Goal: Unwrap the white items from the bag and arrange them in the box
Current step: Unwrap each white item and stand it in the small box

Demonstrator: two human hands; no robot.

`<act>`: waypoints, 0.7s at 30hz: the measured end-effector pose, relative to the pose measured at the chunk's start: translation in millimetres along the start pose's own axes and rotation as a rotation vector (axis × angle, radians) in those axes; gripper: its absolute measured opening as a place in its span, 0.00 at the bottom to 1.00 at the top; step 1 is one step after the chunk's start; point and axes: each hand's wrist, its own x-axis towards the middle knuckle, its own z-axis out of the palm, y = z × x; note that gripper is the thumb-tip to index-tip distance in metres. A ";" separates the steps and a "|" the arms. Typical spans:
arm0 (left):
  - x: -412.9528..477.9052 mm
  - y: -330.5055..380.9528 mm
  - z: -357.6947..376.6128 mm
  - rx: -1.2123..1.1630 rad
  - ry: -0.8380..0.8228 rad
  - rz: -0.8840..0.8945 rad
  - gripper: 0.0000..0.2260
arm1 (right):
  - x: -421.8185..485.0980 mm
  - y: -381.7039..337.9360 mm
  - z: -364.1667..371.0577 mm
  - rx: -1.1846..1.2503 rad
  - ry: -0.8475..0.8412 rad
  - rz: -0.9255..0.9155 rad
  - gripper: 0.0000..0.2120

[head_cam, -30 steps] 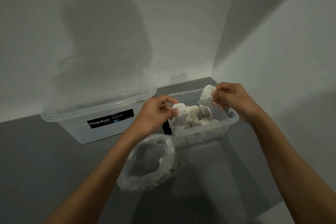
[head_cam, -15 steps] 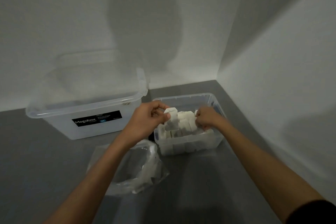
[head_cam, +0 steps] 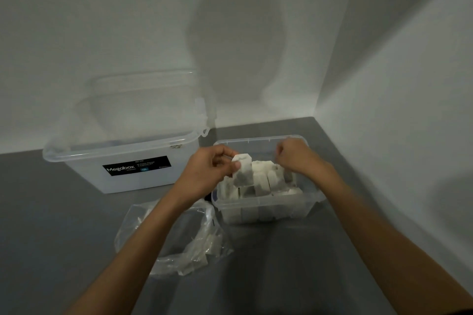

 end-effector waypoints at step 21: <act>15.4 -0.4 23.4 -0.260 -0.020 -0.055 0.05 | -44.5 -16.8 -35.7 0.709 -0.221 -0.206 0.04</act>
